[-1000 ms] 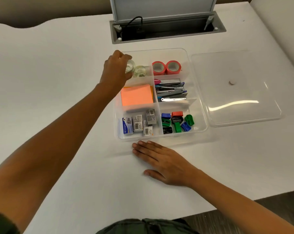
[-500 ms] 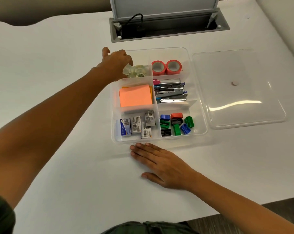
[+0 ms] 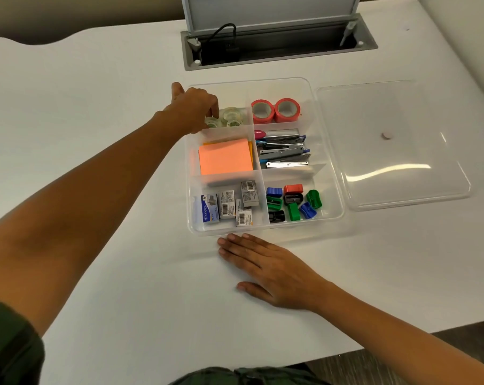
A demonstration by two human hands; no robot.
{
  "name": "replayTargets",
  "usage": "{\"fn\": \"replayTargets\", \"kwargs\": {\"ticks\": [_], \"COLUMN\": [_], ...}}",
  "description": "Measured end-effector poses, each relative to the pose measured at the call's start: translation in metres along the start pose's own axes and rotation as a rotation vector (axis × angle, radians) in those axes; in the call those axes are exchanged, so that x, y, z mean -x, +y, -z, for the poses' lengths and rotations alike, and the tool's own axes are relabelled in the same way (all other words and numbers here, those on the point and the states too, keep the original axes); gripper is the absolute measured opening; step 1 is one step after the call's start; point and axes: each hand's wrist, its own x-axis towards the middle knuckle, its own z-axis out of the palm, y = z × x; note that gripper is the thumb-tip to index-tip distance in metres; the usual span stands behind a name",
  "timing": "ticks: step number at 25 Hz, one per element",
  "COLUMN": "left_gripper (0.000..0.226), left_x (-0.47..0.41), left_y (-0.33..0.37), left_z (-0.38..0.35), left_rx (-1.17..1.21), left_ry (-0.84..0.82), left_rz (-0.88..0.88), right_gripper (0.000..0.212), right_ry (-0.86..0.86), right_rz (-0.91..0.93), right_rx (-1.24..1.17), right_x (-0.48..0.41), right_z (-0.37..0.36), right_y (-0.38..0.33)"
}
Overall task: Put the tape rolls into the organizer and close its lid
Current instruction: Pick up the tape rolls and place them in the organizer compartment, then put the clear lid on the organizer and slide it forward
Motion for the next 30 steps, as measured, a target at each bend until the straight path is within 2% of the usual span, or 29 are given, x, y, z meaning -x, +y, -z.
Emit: {"fn": "replayTargets", "kwargs": {"ticks": [7,11,13,16,20,25,30], "left_gripper": [0.034,0.034,0.031,0.030,0.035,0.031,0.032], "left_x": [0.007,0.041,0.071,0.122,0.181,0.215,0.216], "left_y": [0.000,0.003,0.006,0.010,0.014,0.018,0.046], "left_z": [0.007,0.015,0.015,0.004,-0.019,-0.032,-0.027], "left_rx": [0.046,0.228,0.318,0.441,0.535,0.613,0.640], "left_ry": [0.025,0.256,0.376,0.474,0.437,0.445,0.415], "left_rz": [-0.061,-0.096,-0.102,-0.033,0.065,0.067,0.031], "right_gripper": [0.062,0.046,0.045,0.042,0.024,0.025,0.028], "right_ry": [0.019,0.127,0.205,0.326,0.536,0.865,1.030], "right_rz": [0.005,-0.002,-0.040,-0.130,-0.244,-0.458,-0.600], "right_rx": [-0.003,-0.072,-0.095,-0.101,-0.058,0.117,0.117], "right_x": [-0.001,-0.002,-0.001,0.004,0.009,0.017,0.032], "right_z": [-0.001,0.000,0.003,0.011,0.028,0.042,0.061], "right_y": [0.000,0.002,-0.002,-0.010,-0.024,-0.031,-0.008]}}
